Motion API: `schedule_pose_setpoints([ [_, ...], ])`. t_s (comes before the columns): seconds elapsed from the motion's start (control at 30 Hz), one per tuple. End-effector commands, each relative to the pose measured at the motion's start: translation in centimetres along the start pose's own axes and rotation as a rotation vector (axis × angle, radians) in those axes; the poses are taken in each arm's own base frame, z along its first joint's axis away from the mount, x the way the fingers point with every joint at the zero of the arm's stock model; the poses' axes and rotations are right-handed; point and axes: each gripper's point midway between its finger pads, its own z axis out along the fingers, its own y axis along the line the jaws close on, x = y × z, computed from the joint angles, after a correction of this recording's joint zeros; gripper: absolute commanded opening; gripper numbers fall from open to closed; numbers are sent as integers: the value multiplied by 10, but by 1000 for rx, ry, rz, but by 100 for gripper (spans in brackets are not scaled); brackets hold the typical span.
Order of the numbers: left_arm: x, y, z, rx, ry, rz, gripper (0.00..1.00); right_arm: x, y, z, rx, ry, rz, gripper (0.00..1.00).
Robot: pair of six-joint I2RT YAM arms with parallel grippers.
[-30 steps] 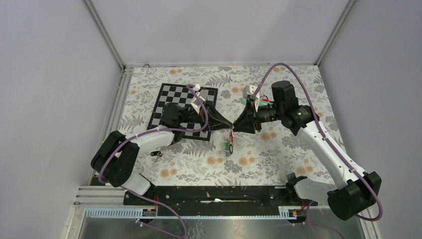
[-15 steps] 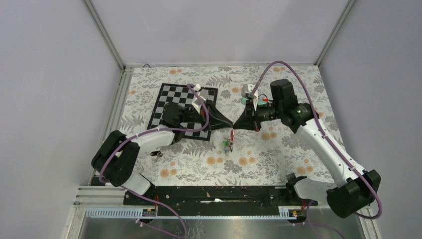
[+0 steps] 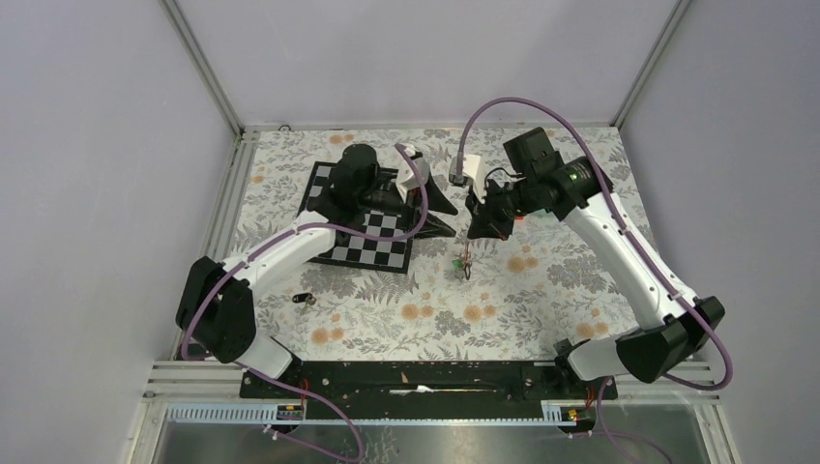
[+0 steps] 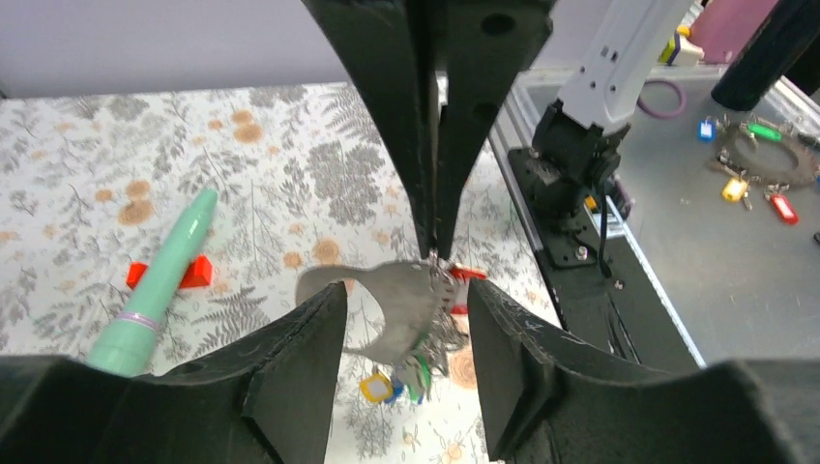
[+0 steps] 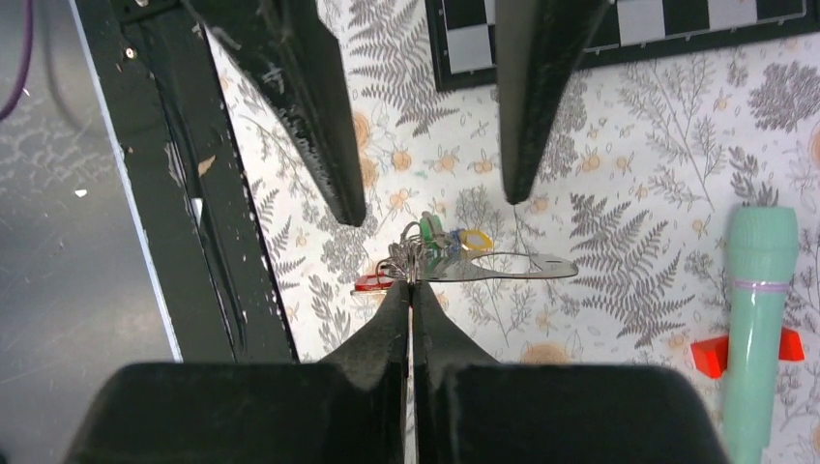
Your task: Put the keys on the keyring
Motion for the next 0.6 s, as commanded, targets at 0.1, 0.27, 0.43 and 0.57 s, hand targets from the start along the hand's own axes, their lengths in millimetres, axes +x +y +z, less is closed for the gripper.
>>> schedule_pose_setpoints([
  [0.1, 12, -10, 8, 47, 67, 59, 52, 0, 3, -8, 2, 103, -28, 0],
  [0.27, 12, -11, 17, 68, 67, 52, 48, 0, 3, -3, -10, 111, -21, 0],
  [0.43, 11, -10, 20, 63, 48, 31, 42, 0, 5, 0, -22, 101, -19, 0],
  [0.57, 7, -10, 21, 61, 27, 2, 36, 2, 6, 3, -31, 97, -16, 0],
])
